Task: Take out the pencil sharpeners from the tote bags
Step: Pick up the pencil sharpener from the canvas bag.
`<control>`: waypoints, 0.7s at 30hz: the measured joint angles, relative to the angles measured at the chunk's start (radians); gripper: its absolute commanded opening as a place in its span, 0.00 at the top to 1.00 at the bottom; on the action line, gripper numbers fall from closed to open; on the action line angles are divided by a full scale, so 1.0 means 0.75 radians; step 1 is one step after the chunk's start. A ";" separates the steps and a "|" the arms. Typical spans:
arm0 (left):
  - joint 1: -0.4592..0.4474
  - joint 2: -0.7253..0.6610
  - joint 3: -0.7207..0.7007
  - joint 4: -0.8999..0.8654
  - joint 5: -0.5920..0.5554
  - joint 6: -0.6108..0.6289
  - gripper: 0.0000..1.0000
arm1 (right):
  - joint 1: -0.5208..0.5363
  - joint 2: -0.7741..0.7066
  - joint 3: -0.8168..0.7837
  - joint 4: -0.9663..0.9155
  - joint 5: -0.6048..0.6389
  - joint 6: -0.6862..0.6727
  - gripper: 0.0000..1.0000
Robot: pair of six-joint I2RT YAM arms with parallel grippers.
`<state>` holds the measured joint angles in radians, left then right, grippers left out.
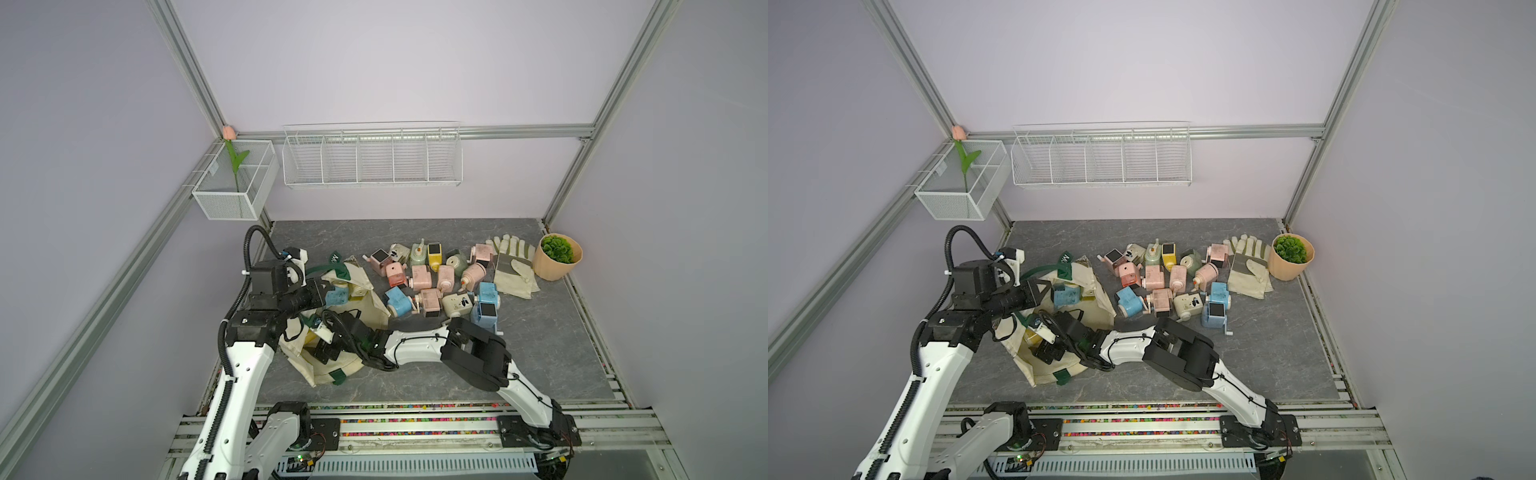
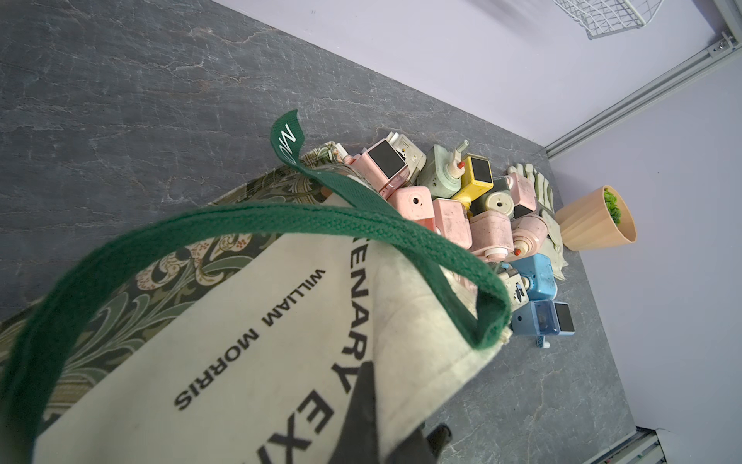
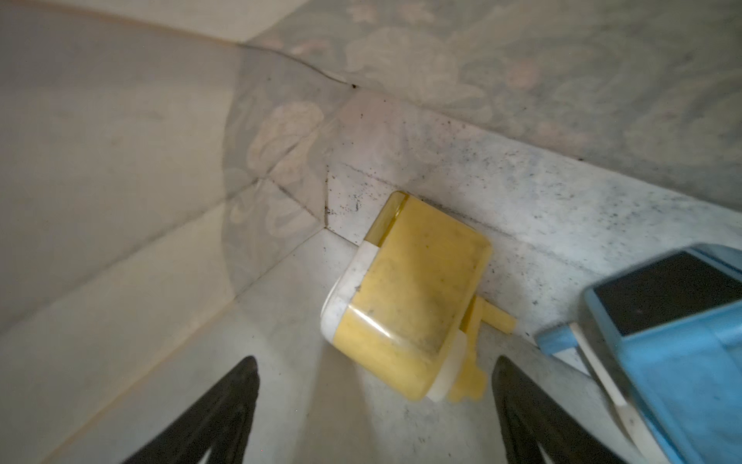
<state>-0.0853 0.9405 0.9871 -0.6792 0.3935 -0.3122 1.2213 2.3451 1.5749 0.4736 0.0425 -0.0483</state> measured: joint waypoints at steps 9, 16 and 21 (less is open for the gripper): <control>0.000 -0.001 0.000 0.000 0.005 0.000 1.00 | -0.005 0.143 0.128 0.065 0.029 0.026 0.10; 0.000 -0.003 0.000 0.001 0.010 0.000 1.00 | -0.028 0.245 0.276 0.072 0.047 0.076 0.08; 0.000 -0.003 0.000 0.001 0.010 0.000 1.00 | -0.039 0.338 0.418 0.027 0.047 0.117 0.05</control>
<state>-0.0853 0.9386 0.9871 -0.6785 0.4007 -0.3122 1.1919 2.5984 1.8881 0.4942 0.0776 0.0395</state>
